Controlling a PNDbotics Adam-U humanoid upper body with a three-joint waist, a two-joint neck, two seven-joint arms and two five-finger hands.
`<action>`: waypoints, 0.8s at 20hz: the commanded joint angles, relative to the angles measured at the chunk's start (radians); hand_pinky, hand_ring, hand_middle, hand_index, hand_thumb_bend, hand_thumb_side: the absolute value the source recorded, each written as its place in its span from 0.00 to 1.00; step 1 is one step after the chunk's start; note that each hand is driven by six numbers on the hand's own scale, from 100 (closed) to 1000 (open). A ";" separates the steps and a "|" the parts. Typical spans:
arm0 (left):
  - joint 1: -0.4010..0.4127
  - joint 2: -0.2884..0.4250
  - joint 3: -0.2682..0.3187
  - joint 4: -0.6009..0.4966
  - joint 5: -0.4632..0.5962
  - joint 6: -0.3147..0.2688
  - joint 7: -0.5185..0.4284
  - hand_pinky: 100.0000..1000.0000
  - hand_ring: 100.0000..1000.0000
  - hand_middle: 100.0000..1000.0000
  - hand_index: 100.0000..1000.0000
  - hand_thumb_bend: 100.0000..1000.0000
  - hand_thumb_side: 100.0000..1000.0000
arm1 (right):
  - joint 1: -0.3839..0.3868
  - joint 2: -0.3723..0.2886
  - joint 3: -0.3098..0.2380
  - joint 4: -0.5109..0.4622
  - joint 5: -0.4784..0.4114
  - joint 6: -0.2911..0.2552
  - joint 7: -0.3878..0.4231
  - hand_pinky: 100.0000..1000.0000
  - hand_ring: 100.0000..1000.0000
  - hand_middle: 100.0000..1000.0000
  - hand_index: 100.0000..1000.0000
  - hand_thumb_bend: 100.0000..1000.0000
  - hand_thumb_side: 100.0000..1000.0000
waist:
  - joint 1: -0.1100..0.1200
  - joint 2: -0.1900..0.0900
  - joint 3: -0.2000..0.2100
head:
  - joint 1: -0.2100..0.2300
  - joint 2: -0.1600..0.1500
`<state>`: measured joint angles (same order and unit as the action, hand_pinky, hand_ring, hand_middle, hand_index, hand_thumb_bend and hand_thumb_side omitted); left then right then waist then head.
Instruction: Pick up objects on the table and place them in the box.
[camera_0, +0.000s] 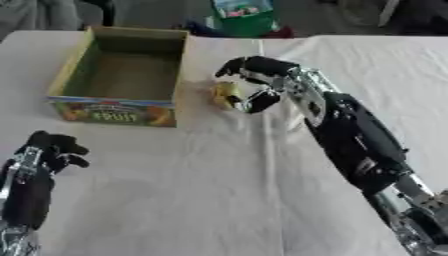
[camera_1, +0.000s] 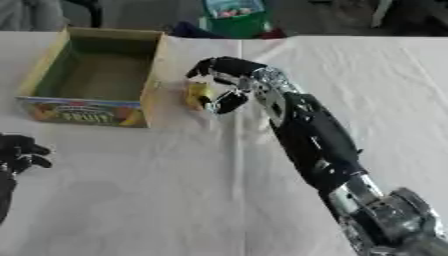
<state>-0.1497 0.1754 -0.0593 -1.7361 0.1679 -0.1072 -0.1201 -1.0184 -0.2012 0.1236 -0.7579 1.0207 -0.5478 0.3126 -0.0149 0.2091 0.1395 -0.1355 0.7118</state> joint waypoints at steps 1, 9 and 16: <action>-0.012 0.006 -0.001 -0.011 0.005 -0.002 -0.004 0.45 0.54 0.43 0.57 0.00 0.77 | -0.022 -0.003 -0.003 -0.001 0.025 -0.004 -0.002 0.69 0.81 0.83 0.91 0.00 0.18 | 0.004 -0.014 0.002 | -0.004 -0.006; -0.016 0.006 -0.003 -0.012 0.005 -0.002 -0.006 0.45 0.54 0.43 0.57 0.00 0.77 | -0.017 0.013 -0.006 0.005 0.091 0.008 -0.061 0.56 0.55 0.69 0.78 0.00 0.18 | 0.005 -0.008 0.011 | -0.009 -0.012; -0.018 0.006 -0.003 -0.012 0.005 -0.002 -0.005 0.45 0.54 0.43 0.57 0.00 0.77 | -0.012 0.014 -0.011 0.005 0.141 0.006 -0.223 0.28 0.19 0.36 0.50 0.00 0.13 | 0.005 -0.007 0.018 | -0.010 -0.017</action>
<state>-0.1548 0.1753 -0.0598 -1.7361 0.1679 -0.1071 -0.1232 -1.0118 -0.1796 0.1194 -0.7460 1.1488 -0.5408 0.1200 -0.0147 0.2160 0.1565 -0.1435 0.7075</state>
